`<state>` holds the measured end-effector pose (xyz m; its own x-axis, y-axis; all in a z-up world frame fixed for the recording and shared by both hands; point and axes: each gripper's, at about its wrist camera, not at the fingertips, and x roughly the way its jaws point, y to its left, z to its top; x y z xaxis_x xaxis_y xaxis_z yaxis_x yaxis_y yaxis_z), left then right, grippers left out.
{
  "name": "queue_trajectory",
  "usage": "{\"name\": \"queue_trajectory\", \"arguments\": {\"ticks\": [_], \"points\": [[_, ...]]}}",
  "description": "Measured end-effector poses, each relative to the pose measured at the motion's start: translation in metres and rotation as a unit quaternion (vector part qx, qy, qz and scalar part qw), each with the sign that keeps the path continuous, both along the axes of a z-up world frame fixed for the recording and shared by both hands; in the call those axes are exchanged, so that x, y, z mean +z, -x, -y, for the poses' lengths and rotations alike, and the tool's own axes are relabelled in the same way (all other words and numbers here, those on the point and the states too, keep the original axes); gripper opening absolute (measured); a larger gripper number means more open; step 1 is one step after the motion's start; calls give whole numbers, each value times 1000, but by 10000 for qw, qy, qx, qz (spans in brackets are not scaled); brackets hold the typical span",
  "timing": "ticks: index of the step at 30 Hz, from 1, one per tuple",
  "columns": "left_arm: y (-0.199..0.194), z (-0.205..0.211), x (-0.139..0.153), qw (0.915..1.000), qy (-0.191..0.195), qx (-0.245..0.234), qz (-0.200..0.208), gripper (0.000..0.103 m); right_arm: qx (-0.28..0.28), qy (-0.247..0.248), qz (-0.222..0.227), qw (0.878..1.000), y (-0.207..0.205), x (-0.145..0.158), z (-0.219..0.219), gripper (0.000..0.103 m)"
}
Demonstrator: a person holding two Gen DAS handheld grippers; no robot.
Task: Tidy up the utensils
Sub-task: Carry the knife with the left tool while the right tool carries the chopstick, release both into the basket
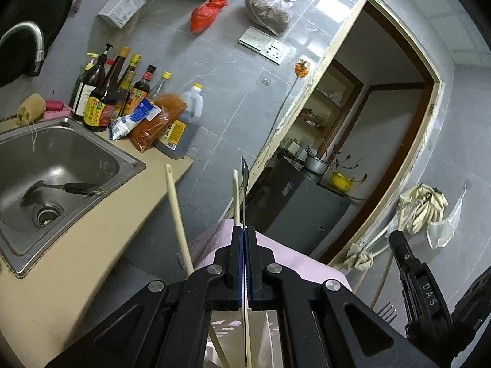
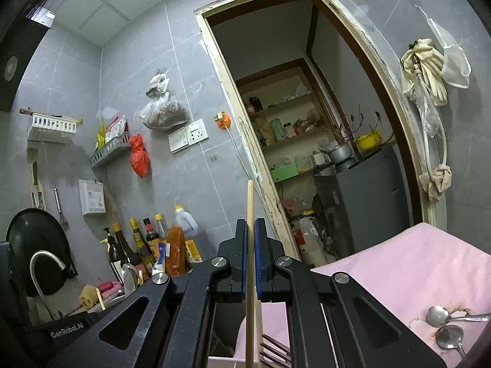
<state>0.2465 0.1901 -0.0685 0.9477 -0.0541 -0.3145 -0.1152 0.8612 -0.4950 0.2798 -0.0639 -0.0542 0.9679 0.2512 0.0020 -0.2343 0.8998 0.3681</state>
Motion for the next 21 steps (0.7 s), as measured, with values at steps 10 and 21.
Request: {"name": "queue_trajectory", "arguments": {"ticks": [10, 21], "points": [[8, 14, 0, 9991, -344, -205, -160, 2, 357, 199, -196, 9990, 3, -9, 4, 4], [16, 18, 2, 9984, -451, -225, -274, 3, 643, 294, -382, 9968, 8, -9, 14, 6]]}}
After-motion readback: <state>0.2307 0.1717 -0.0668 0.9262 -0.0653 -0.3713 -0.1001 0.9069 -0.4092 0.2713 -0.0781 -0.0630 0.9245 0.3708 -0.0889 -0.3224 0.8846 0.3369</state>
